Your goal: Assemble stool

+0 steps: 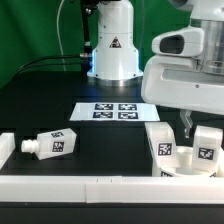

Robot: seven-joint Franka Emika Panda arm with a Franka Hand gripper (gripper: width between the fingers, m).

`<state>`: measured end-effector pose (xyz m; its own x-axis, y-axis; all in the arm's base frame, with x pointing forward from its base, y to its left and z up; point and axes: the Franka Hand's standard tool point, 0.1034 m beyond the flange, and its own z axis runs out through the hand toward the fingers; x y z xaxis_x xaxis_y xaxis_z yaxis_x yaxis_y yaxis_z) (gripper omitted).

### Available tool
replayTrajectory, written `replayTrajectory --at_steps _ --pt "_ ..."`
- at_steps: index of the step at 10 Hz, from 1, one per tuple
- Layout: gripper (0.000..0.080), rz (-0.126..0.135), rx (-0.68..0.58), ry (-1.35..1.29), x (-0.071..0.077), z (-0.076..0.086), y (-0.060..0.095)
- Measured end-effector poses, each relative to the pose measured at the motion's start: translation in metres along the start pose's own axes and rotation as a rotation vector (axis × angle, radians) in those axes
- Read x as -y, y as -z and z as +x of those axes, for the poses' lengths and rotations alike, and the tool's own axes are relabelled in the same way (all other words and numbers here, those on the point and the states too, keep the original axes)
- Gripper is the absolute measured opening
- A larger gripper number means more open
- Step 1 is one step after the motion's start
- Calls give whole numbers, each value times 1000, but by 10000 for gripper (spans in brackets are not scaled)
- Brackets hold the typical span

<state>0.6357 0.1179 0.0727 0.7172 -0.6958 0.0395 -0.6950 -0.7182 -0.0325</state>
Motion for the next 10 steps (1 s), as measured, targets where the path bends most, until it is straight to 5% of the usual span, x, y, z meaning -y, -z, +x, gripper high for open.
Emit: replayTrajectory --at_steps 2,6,8,10 --pt "338 46 16 -275 -2 -1 -1" --pt "338 49 31 -508 0 -2 -1" --pt "338 112 79 -957 3 -2 -1" --pt "338 133 112 -1149 5 -2 -1"
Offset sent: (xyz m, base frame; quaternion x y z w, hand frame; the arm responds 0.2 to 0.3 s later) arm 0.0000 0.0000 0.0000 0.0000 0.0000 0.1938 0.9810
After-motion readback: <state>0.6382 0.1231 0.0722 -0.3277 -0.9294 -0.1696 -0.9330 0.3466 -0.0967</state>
